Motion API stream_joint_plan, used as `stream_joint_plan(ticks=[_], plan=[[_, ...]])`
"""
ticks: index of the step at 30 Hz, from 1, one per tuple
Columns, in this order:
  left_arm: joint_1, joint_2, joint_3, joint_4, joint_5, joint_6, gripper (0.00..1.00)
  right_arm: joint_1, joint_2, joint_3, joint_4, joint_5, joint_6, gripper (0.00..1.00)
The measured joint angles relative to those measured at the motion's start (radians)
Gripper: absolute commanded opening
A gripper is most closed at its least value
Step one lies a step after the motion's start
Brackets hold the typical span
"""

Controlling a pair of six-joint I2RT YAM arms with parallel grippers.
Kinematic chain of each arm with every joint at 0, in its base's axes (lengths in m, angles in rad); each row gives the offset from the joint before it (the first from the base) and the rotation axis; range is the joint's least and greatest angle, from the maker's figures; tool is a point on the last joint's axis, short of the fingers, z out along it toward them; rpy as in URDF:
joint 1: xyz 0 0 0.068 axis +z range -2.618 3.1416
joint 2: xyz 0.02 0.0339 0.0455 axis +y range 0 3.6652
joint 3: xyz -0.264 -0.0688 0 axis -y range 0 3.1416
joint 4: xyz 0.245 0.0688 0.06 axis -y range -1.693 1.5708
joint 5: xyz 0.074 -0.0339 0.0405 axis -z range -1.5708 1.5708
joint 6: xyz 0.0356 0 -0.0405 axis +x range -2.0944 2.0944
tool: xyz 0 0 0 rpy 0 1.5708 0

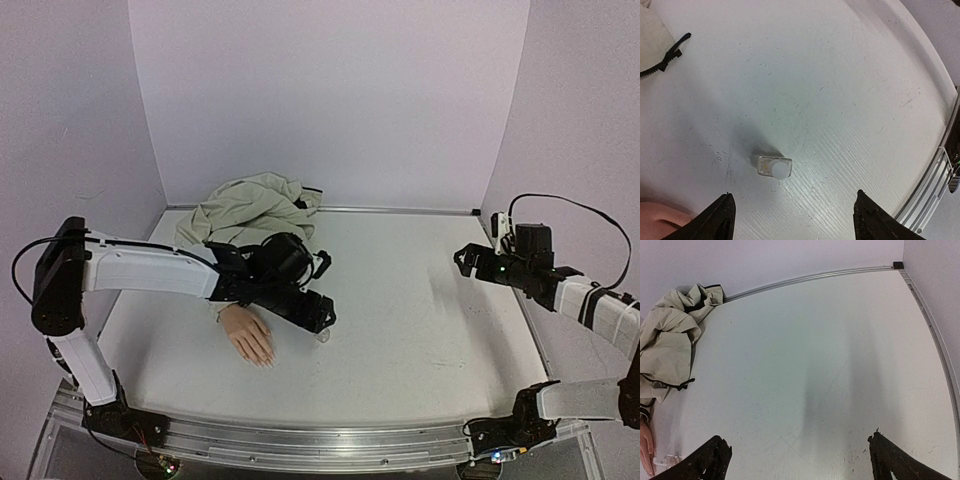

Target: Paint the nails

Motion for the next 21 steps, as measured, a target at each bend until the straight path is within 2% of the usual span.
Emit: stream_joint_plan(ticks=[7,16,21], plan=[[-0.042,0.193,0.19,-0.127,-0.04,-0.01,0.7,-0.001,0.0,0.013,0.006,-0.046,0.001,0.98],[-0.047,0.282,0.28,-0.234,-0.096,-0.017,0.49,-0.001,0.0,0.015,0.013,-0.066,0.002,0.98],[-0.047,0.312,0.304,-0.272,-0.111,-0.011,0.42,-0.002,0.0,0.017,0.013,-0.068,0.004,0.98]])
